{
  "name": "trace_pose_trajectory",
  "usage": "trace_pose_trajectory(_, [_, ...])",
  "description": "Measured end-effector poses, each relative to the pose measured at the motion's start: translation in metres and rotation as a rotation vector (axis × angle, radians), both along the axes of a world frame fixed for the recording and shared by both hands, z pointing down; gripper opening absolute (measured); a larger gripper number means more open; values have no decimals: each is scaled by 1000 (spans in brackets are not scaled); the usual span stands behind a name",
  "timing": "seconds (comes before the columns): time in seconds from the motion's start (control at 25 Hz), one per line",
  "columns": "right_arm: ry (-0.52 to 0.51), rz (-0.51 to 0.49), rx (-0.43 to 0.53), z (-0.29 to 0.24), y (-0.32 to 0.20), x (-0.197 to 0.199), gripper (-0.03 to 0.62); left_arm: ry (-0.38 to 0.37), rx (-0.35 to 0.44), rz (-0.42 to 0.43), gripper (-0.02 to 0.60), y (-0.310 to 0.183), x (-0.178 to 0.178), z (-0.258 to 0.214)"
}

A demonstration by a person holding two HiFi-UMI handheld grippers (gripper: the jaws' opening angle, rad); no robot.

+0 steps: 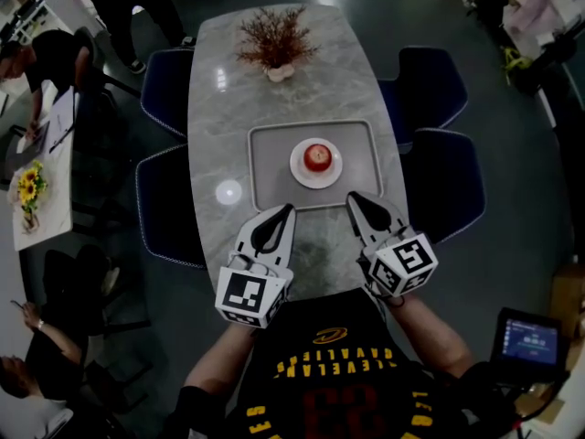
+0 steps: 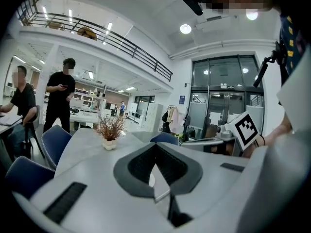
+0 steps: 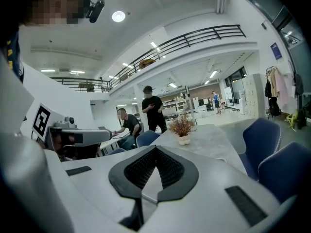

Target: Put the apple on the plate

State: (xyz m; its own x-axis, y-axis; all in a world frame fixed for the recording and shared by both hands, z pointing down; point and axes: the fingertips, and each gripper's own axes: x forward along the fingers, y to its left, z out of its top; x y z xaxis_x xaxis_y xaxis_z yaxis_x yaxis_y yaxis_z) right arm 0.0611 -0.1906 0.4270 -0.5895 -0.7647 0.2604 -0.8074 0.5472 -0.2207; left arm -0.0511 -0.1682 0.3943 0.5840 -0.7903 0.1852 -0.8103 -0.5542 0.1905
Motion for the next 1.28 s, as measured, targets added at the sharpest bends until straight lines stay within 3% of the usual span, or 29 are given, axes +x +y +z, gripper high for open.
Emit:
trace_pose_trajectory(0.2, [13, -13, 63, -15, 5, -2, 6, 13, 21, -3, 2, 4, 1, -10])
trace_pose_trajectory(0.52, [94, -48, 244, -46, 17, -13, 6, 8, 97, 13, 2, 12, 7, -33])
trace_pose_trajectory(1.28, [77, -37, 261, -68, 36, -24, 6, 33, 109, 44, 2, 31, 6, -48])
